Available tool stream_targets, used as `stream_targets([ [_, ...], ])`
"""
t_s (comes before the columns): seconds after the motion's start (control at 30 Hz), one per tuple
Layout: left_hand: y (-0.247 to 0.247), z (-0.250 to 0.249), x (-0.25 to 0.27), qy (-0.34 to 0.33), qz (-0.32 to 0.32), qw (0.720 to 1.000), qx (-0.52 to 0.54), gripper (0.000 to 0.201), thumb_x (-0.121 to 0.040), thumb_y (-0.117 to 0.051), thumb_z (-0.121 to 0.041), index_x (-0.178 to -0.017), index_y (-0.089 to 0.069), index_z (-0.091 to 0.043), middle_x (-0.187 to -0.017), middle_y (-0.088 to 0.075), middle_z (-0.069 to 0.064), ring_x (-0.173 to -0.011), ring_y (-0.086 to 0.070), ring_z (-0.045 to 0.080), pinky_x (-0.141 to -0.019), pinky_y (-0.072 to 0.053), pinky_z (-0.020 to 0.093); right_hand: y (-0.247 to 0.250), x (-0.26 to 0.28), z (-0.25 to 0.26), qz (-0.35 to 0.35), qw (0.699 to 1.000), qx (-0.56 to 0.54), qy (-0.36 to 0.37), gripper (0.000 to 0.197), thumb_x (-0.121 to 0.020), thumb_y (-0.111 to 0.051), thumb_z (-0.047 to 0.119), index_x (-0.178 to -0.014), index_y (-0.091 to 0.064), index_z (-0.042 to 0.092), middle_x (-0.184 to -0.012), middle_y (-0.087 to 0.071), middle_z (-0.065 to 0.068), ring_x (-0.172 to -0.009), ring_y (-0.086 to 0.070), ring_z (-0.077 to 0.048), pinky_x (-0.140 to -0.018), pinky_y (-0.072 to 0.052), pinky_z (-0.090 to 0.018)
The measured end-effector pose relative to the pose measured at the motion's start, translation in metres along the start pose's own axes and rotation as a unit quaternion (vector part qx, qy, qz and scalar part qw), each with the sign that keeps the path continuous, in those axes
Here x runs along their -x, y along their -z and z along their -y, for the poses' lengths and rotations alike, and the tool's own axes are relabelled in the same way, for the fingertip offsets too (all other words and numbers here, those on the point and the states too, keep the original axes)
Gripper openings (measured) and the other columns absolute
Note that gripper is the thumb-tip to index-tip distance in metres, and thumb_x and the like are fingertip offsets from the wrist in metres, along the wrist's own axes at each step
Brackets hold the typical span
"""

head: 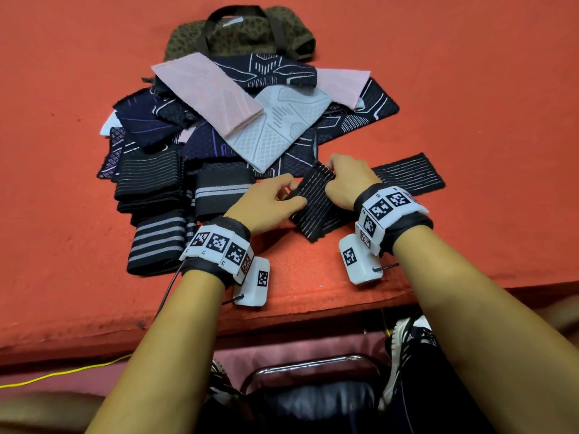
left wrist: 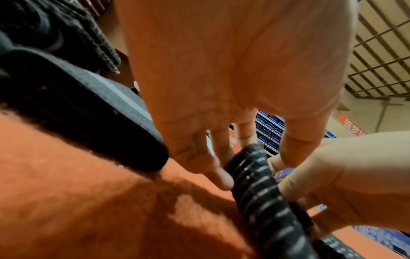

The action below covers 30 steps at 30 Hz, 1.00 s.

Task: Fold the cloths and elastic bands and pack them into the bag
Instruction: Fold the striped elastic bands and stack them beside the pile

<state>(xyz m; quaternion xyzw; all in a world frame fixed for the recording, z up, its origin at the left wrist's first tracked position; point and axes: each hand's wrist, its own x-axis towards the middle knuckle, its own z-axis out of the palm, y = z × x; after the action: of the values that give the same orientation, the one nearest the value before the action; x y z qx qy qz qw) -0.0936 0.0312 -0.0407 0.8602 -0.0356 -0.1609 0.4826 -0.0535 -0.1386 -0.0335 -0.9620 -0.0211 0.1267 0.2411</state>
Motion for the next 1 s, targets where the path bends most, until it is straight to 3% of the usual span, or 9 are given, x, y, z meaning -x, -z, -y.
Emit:
stream_targets([
  [0.1,0.006,0.006,-0.004,0.002,-0.043,0.996,-0.082,0.024,-0.088,-0.065,-0.035,-0.08,-0.059,-0.013,-0.066,-0.06,-0.001,-0.054,-0.056,0.009,-0.058,-0.055,0.031,0.002,-0.001,-0.001,-0.004,1.0,0.008,-0.014,0.027,-0.085,-0.05,0.008,-0.111,-0.058,0.008,-0.107,-0.063,-0.014,-0.095,-0.059,-0.034,-0.082,-0.051,-0.038],
  [0.2,0.014,0.006,-0.003,0.0,-0.083,0.985,-0.152,0.047,-0.089,-0.064,-0.049,-0.068,-0.063,-0.007,-0.057,-0.062,-0.003,-0.048,-0.051,0.003,-0.054,-0.041,0.015,0.001,0.0,-0.004,-0.01,0.999,0.027,-0.031,0.023,-0.084,-0.048,0.006,-0.106,-0.056,0.005,-0.109,-0.062,-0.018,-0.092,-0.057,-0.037,-0.077,-0.048,-0.038],
  [0.3,0.02,0.002,0.002,0.007,-0.043,0.991,-0.123,0.05,-0.089,-0.067,-0.047,-0.067,-0.065,-0.002,-0.056,-0.063,0.0,-0.046,-0.055,0.0,-0.049,-0.038,0.007,0.002,-0.001,-0.009,-0.011,0.998,0.04,-0.053,0.024,-0.086,-0.048,0.006,-0.108,-0.057,0.003,-0.109,-0.062,-0.02,-0.087,-0.055,-0.035,-0.072,-0.044,-0.035],
  [0.47,0.009,0.001,0.002,0.049,0.06,0.997,-0.009,0.025,-0.091,-0.068,-0.035,-0.087,-0.07,-0.01,-0.069,-0.067,-0.006,-0.061,-0.065,0.002,-0.056,-0.048,0.012,0.002,-0.002,-0.008,-0.006,0.997,0.053,-0.054,0.014,-0.086,-0.048,0.006,-0.097,-0.056,0.003,-0.102,-0.063,-0.02,-0.08,-0.054,-0.034,-0.067,-0.041,-0.034],
  [0.6,0.005,0.006,0.0,0.031,0.028,0.987,-0.157,0.041,-0.09,-0.063,-0.052,-0.069,-0.065,-0.017,-0.061,-0.061,-0.008,-0.055,-0.055,0.005,-0.056,-0.041,0.021,0.001,-0.002,-0.008,-0.011,0.997,0.051,-0.064,0.011,-0.086,-0.047,0.005,-0.093,-0.055,0.003,-0.097,-0.059,-0.018,-0.08,-0.054,-0.034,-0.067,-0.041,-0.035],
  [0.7,0.007,0.006,0.001,0.04,-0.006,0.978,-0.202,0.052,-0.088,-0.06,-0.061,-0.072,-0.067,-0.011,-0.067,-0.067,0.004,-0.061,-0.059,0.015,-0.058,-0.043,0.028,0.004,-0.001,-0.01,-0.012,0.996,0.049,-0.069,0.008,-0.086,-0.046,0.002,-0.089,-0.053,0.002,-0.093,-0.059,-0.018,-0.076,-0.053,-0.033,-0.065,-0.04,-0.034],
  [0.83,0.012,0.002,-0.001,0.064,-0.072,0.974,-0.204,0.054,-0.086,-0.062,-0.06,-0.061,-0.06,-0.013,-0.051,-0.062,0.002,-0.043,-0.056,0.003,-0.043,-0.037,0.016,0.005,0.0,-0.011,-0.011,0.996,0.045,-0.074,0.011,-0.085,-0.046,0.002,-0.091,-0.056,0.001,-0.092,-0.06,-0.018,-0.077,-0.056,-0.035,-0.064,-0.042,-0.034],
  [0.93,0.014,0.005,-0.003,0.062,-0.109,0.974,-0.19,0.045,-0.084,-0.064,-0.055,-0.067,-0.062,-0.014,-0.06,-0.067,0.001,-0.058,-0.065,0.012,-0.057,-0.049,0.025,0.002,0.0,-0.01,-0.014,0.996,0.05,-0.071,0.007,-0.086,-0.047,0.004,-0.088,-0.054,0.003,-0.091,-0.059,-0.017,-0.076,-0.057,-0.035,-0.063,-0.043,-0.034],
  [1.0,0.012,0.007,-0.002,0.039,-0.092,0.989,-0.11,0.031,-0.084,-0.067,-0.045,-0.074,-0.059,-0.017,-0.072,-0.07,0.002,-0.063,-0.069,0.018,-0.062,-0.059,0.035,0.001,-0.001,-0.011,-0.016,0.996,0.05,-0.071,0.005,-0.085,-0.047,0.004,-0.084,-0.052,0.003,-0.09,-0.059,-0.017,-0.074,-0.056,-0.034,-0.061,-0.041,-0.033],
])
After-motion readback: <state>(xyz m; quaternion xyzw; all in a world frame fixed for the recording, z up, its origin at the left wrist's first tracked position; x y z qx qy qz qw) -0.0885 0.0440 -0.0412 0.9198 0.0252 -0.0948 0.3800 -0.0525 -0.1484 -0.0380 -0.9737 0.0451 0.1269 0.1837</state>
